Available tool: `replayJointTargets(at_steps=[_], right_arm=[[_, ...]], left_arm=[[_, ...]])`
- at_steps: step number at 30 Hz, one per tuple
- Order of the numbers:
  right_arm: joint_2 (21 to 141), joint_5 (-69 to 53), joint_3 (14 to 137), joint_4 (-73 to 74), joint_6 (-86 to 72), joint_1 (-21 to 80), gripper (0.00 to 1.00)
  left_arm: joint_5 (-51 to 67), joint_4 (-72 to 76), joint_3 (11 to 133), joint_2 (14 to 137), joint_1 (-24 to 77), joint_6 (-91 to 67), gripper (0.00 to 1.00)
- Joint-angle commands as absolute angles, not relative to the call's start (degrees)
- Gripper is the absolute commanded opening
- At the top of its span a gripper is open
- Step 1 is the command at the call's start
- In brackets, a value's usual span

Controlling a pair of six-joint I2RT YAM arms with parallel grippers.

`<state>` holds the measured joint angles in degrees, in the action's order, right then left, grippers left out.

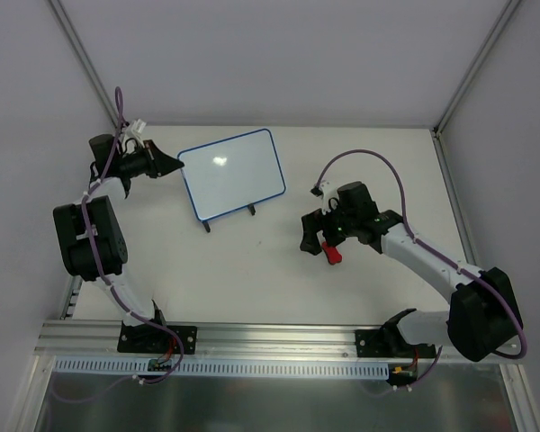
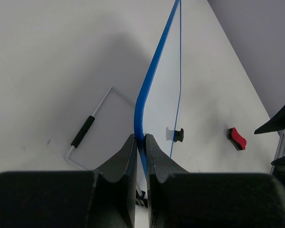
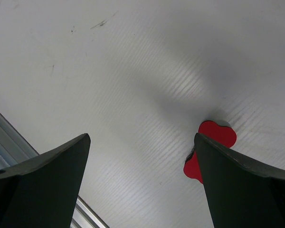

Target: Erase the whiteboard

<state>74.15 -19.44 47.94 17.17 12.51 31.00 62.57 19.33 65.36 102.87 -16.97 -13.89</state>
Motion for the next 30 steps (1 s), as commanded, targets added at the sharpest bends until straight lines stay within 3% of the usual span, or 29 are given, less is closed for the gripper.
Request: replayJointTargets(at_steps=[1,15,30], right_arm=[[74.36,-20.65,49.83,16.52,13.62,31.2,0.96],[73.74,-21.01,49.66,17.31,13.8,31.29,0.97],[74.27,-21.0,50.19,17.67,13.8,31.29,0.97]], left_arm=[[62.67,22.32,65.3,99.14,-18.54,-9.15,0.0],[61.08,23.2,66.01,97.73,-19.6,-4.57,0.0],[57.57,25.58,55.28,93.96,-20.39,0.88,0.0]])
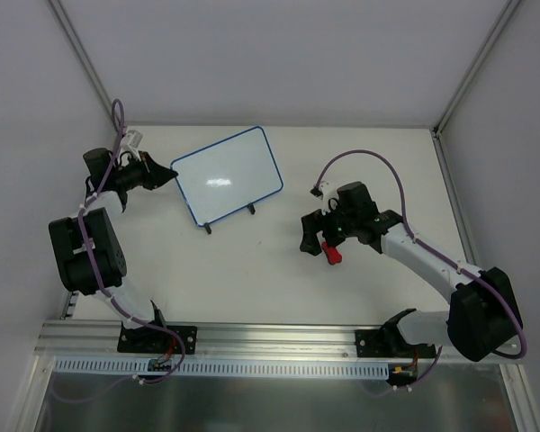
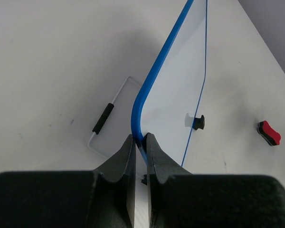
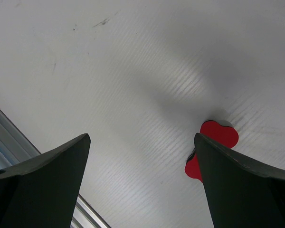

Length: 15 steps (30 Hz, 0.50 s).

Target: Erase the whiteboard

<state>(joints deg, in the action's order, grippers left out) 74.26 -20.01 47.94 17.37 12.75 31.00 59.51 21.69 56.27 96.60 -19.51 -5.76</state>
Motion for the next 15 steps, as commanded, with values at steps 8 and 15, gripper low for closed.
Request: replayJointTargets(at_steps=[8,15], right_arm=[[74.18,-20.83,49.83,17.75,13.89,31.29,0.97],[74.0,-20.13,49.75,17.58,13.89,31.29,0.97]], left_arm=[[58.09,25.14,54.76,92.37,-22.58,0.35,0.0],[57.39,22.85,52.21,89.56,-23.11,1.05,0.0]])
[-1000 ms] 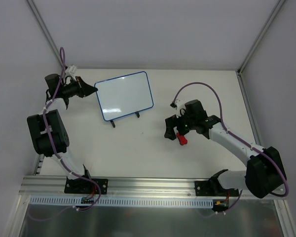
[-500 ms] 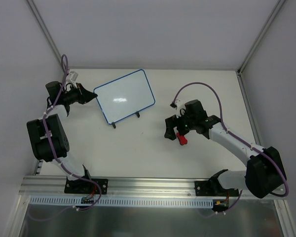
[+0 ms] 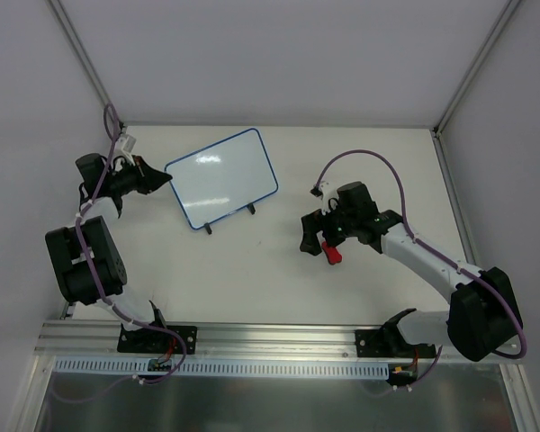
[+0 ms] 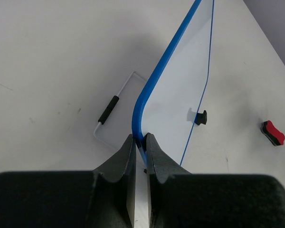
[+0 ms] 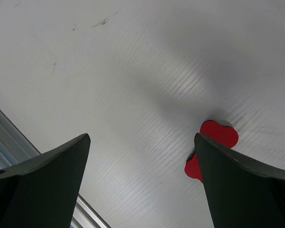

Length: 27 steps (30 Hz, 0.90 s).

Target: Erase the whiteboard

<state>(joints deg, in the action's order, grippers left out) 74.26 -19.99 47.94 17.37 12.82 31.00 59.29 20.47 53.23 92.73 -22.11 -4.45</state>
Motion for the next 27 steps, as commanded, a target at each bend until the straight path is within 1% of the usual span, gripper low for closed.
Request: replayJointTargets(at_steps=[1,6,14,16,17,23,25,27], right_arm=[[74.0,-20.04,49.66,17.67,13.89,31.29,0.97],[73.92,-19.86,49.48,17.58,14.15,31.29,0.97],[73.83,-20.13,49.13,17.23,14.33,31.29,0.97],[73.74,-20.21,49.04,17.05,14.33,31.29,0.97],[73.65,-20.13,48.96,17.05,14.33,31.29,0.97],[72.86,-19.86,48.6,16.52,14.15,31.29,0.97],[72.51,-19.69,48.52,16.35,14.06,31.29,0.97],[72.16,-19.69,48.17,16.09,14.15,31.29,0.97]], left_arm=[[57.31,22.68,51.68,89.13,-23.12,1.14,0.0],[56.17,21.53,49.22,87.19,-24.34,1.76,0.0],[55.99,18.64,49.22,85.61,-25.93,2.72,0.0],[55.9,18.19,48.87,85.43,-25.93,3.07,0.04],[55.03,18.11,48.35,84.99,-25.93,2.99,0.07],[52.39,16.26,47.64,83.59,-26.01,3.43,0.21],[51.42,15.91,47.64,83.23,-26.1,3.25,0.31],[51.15,15.47,47.64,82.79,-26.1,3.16,0.36]])
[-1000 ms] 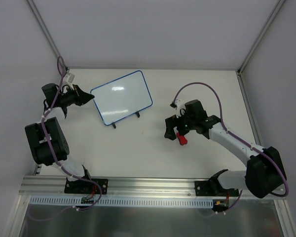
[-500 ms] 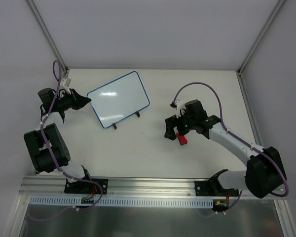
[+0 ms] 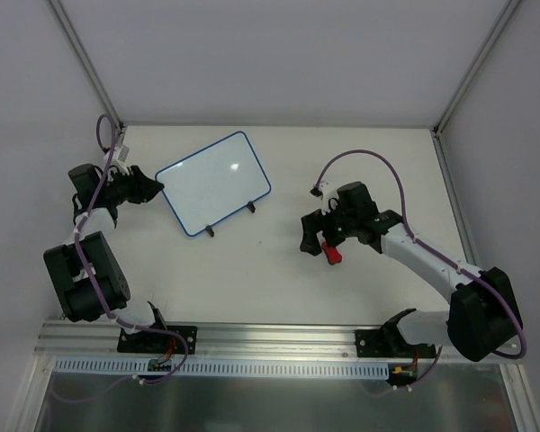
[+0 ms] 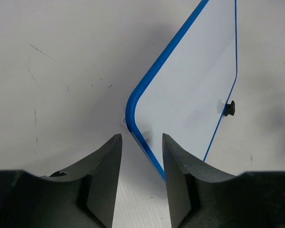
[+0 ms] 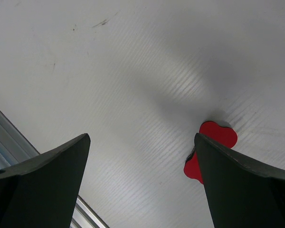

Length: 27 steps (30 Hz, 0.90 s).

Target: Erase the whiteboard

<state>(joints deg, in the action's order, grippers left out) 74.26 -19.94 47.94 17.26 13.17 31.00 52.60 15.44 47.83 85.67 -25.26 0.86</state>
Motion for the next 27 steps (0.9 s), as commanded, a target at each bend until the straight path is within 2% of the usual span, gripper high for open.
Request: replayJointTargets(at_steps=[1,6,11,14,15,18,20,27], right_arm=[[71.9,-19.69,48.08,16.08,13.98,31.2,0.97],[70.41,-19.07,47.29,15.82,13.71,31.29,0.97],[67.16,-15.39,47.63,15.82,11.87,31.29,0.98],[62.78,-6.71,48.69,16.17,8.97,31.2,0.98],[61.36,-1.29,49.3,16.52,8.53,31.2,0.98],[57.32,11.98,53.6,20.03,8.61,30.85,0.98],[55.21,20.42,58.41,23.19,10.45,30.06,0.98],[51.59,38.46,71.53,24.52,24.93,28.74,0.99]], left_arm=[[50.98,15.38,47.64,82.71,-26.02,2.99,0.4],[50.28,14.86,47.73,81.39,-26.1,2.29,0.48],[45.55,13.19,48.42,77.53,-26.1,0.18,0.69],[40.98,8.8,49.65,73.06,-26.02,-3.51,0.75],[36.78,8.01,49.75,71.38,-26.1,-4.56,0.84],[31.92,2.92,51.31,64.7,-26.02,-6.59,0.99],[31.55,-6.7,55.87,62.85,-25.93,-5.28,0.99],[29.71,-22.9,66.68,55.38,-23.65,-5.1,0.99]])
